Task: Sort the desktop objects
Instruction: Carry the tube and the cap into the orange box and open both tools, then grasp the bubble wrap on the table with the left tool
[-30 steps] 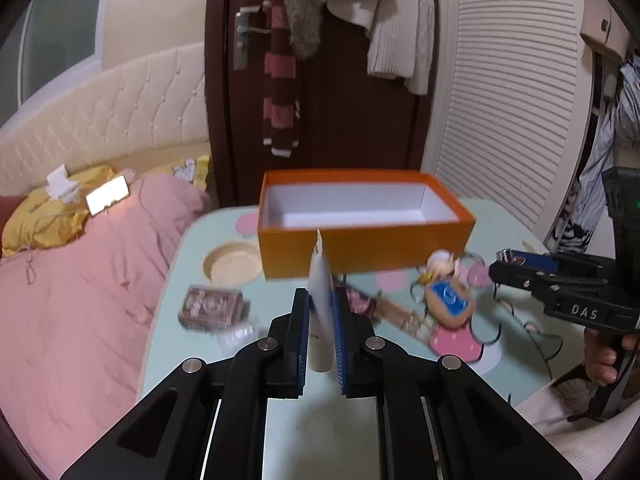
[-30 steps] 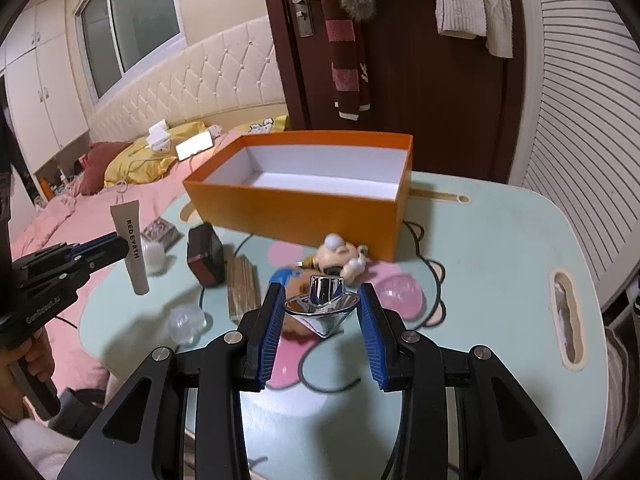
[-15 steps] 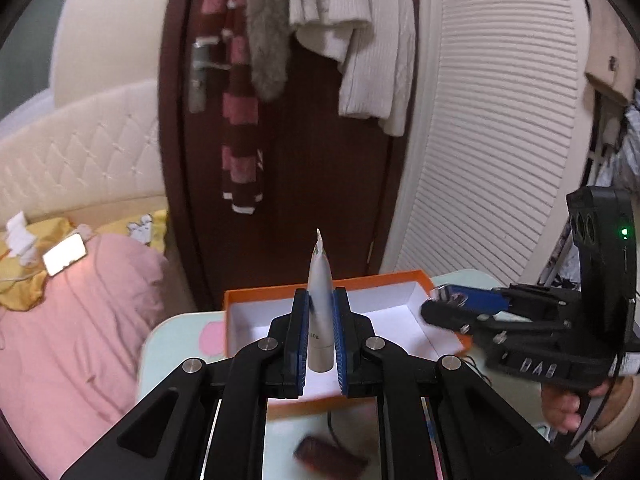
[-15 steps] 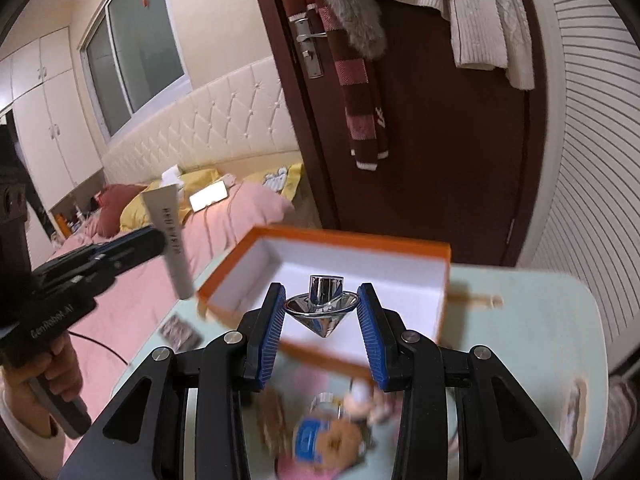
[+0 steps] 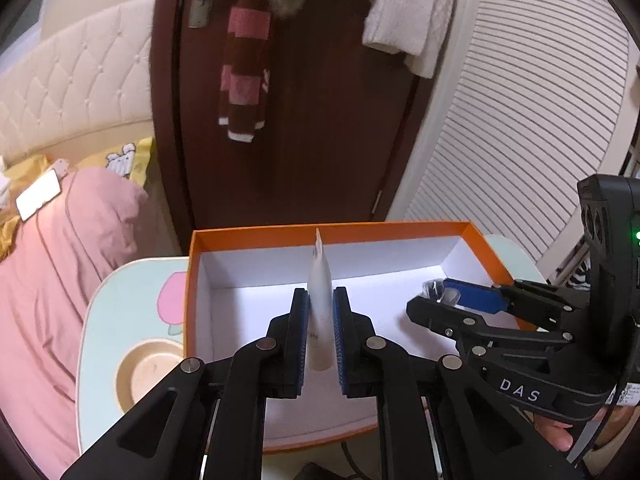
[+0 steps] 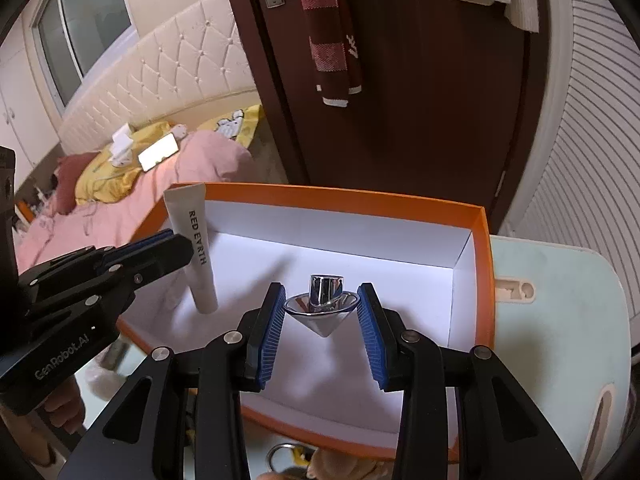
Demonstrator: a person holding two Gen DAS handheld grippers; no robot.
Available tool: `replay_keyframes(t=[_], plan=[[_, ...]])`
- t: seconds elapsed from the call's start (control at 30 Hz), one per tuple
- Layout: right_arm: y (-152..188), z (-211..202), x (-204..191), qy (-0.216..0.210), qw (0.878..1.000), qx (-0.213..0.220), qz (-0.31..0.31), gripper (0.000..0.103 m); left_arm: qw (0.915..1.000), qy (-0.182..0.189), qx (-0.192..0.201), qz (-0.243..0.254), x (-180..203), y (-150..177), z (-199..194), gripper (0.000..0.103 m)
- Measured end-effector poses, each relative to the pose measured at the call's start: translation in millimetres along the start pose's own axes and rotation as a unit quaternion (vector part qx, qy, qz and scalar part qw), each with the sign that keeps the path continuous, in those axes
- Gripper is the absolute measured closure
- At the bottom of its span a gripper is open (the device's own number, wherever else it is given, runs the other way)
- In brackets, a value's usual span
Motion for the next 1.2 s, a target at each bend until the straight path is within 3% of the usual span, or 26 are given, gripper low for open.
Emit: replay_keyframes(t=[0.07,0.13,0.3,0.37,0.47,0.6,0.77,0.93,1.07,1.2], plan=[[1,2,-1,0.006,1.000,-0.004,-0.003,0.064,0.9999,-0.002,0.010,0.000,0,-1,-5,0.055],[2,2,0,0.005,1.000,-0.007,0.001,0.062,0.9998,-0.005,0.021,0.000,0,-3,-11,0.041],[-2,-12,-1,0.000,1.000,0.012,0.009,0.047,0.9994,-0.006,0.029,-0.017,-7,-9,-35,0.038],[-6,-23,-3,0.007,0.999,0.033,0.004,0.039,0.9991,-0.010,0.039,-0.017,-10,-11,-52,0.031],[-9,-48,-6,0.018,0.998,0.067,-0.010,0.039,0.9982,-0.026,0.050,-0.019,-19,-5,-76,0.021],[-4,-74,-9,0.037,0.995,0.083,-0.029,0.039,0.9977,-0.042,0.042,-0.033,-30,20,-104,0.019],[22,-102,-11,0.059,0.993,0.083,-0.052,0.039,0.9970,-0.053,0.008,-0.055,-31,73,-120,0.017],[64,-118,-11,0.066,0.994,0.051,-0.069,0.038,0.9964,-0.058,-0.019,-0.059,-23,124,-131,0.017],[97,-125,-5,0.065,0.996,0.029,-0.059,0.034,0.9951,-0.082,-0.040,-0.039,-24,151,-130,0.017],[128,-118,4,0.062,0.998,-0.005,-0.025,0.032,0.9936,-0.110,-0.026,-0.006,-22,161,-134,0.017]])
Point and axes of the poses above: each gripper's, at about its wrist camera, not at the fingertips, and z roughly the way its jaws point, x to its right, y to its underside, the point moved 3 cm from there along z, roughly the way its jaws point, and after that the axes turned 9 degrees about x, right-handed, at the moved point
